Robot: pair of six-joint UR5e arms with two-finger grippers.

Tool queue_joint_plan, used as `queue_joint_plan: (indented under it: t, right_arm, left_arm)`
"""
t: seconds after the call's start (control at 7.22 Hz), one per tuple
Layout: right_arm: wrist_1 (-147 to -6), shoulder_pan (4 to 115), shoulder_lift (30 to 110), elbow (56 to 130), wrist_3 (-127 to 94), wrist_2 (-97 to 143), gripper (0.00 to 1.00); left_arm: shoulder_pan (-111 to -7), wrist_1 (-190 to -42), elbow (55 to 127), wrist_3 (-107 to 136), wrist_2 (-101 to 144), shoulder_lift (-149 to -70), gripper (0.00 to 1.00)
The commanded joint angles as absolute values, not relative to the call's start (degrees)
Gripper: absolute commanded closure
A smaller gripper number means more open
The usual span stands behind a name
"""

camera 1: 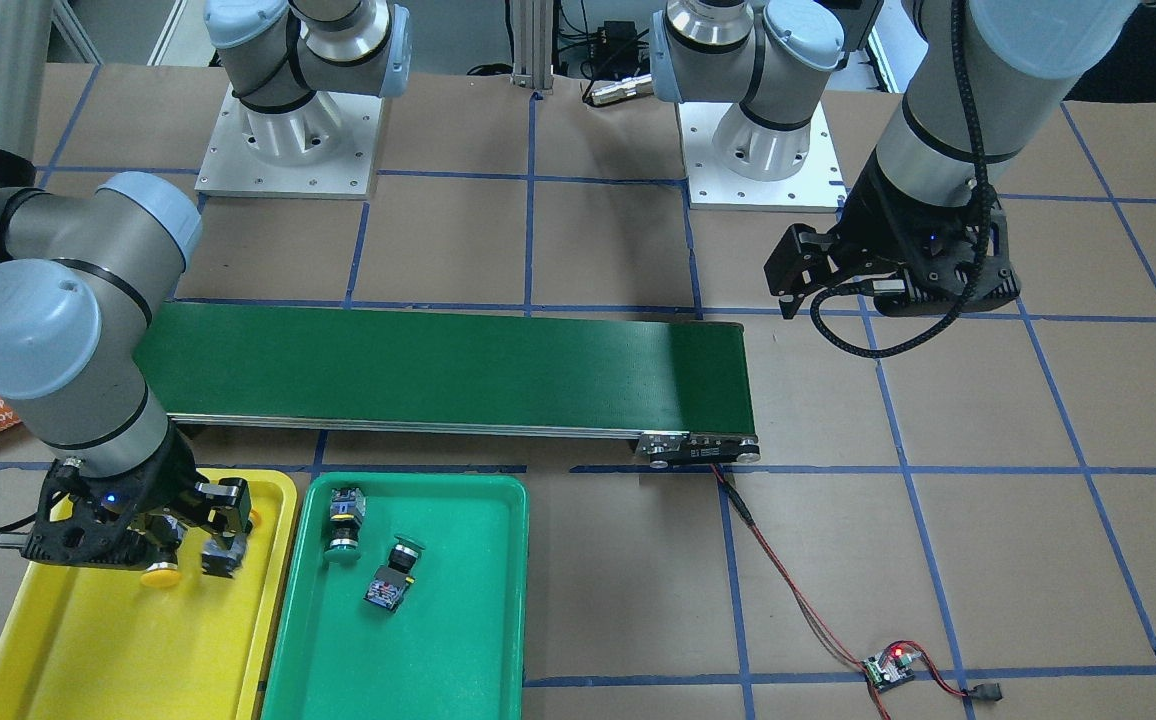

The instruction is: Sort buttons by color to trays

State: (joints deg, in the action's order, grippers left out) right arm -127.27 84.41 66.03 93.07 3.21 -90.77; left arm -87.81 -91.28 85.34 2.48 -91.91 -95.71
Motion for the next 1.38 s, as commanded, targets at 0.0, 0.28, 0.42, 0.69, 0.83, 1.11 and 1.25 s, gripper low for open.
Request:
queue_joint_plan:
  t: [0.0,0.28,0.42,0.69,0.83,1.11,1.25]
  right_arm:
    - [-128.50,83.94,65.83,93.08,4.13,-90.79,0.02]
    - [-126.49,83.76,70.10,93.51,3.96,-90.97,0.00]
    - [-120.82,84.11,73.79,93.52,3.35,-90.88,0.00]
    - [-107.30,84.37,83.27,93.60,2.99,-90.27,0.00]
    - [-99.92,84.55,87.32,93.95,1.34,-87.91,0.00]
    - [-87.95,86.64,94.88,94.74,1.75,-86.84,0.00]
    - [-85.72,90.84,97.44,95.79,0.45,-85.36,0.00]
  left_arm:
    - [-87.80,-90.97,85.25,2.46,-91.85,-95.63,0.00]
    - [-87.80,-90.88,85.34,2.55,-91.85,-95.63,0.00]
    - [-87.80,-90.88,85.25,2.55,-91.85,-95.63,0.00]
    - [-87.80,-90.79,85.25,2.55,-91.85,-95.62,0.00]
    - [-87.80,-90.70,85.25,2.55,-91.85,-95.54,0.00]
    - [-87.80,-90.70,85.25,2.55,-91.85,-95.54,0.00]
    - [-87.80,-90.70,85.25,2.55,-91.85,-95.54,0.00]
